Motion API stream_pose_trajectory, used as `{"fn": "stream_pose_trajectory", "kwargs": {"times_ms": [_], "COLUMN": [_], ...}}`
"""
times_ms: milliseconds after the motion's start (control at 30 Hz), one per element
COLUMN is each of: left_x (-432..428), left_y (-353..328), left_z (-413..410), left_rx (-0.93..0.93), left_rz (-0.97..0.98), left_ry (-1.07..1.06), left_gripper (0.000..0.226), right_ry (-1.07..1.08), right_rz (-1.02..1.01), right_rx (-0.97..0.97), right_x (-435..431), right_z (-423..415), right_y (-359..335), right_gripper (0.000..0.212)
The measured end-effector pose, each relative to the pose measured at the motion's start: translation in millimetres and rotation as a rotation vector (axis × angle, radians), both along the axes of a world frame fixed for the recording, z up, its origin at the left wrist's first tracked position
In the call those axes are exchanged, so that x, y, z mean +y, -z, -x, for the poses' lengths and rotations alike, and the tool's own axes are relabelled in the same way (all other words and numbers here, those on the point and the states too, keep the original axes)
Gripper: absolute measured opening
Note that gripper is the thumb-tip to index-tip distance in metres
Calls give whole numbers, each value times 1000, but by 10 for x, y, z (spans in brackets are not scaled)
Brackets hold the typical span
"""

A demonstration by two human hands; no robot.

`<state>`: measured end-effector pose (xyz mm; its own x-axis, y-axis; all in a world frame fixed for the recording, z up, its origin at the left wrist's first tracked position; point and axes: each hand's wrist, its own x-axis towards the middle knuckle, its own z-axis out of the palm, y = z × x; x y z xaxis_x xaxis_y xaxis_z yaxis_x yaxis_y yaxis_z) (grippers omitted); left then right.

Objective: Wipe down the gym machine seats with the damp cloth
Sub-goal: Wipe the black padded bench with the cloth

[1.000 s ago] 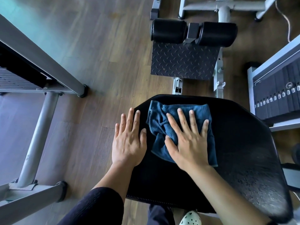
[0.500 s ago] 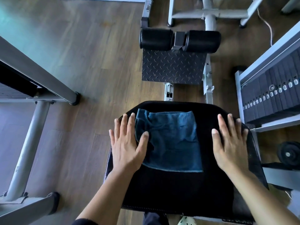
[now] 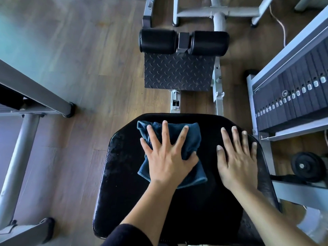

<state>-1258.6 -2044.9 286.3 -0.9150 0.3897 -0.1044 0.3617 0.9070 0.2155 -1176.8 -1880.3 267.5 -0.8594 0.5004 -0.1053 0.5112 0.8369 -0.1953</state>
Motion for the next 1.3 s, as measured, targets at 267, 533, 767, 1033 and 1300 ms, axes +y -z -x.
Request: {"fn": "stream_pose_trajectory", "kwargs": {"times_ms": [267,533,767,1033,1300], "left_x": [121,-115,-583,281,-438], "left_y": [32,-42,40,105,41], "left_z": [655,283,386,499,258], "left_rx": [-16,-7,158,156,171], "left_rz": [-28,-79,-54,-151,-189], "left_ry": [0,183,-26,30,172], "left_gripper": [64,62,40,37,38], "right_ry": [4,2,0,-1,-4], "right_rz": [-13,-18,-5,-10,2], "right_rx": [-51,-47,-47,-43,-37], "right_x": [2,5,-1,8,21], "right_z": [21,12,16,22,15], "right_y": [-12,-8,-17,2,-3], "right_gripper": [58,56,57,56,56]}}
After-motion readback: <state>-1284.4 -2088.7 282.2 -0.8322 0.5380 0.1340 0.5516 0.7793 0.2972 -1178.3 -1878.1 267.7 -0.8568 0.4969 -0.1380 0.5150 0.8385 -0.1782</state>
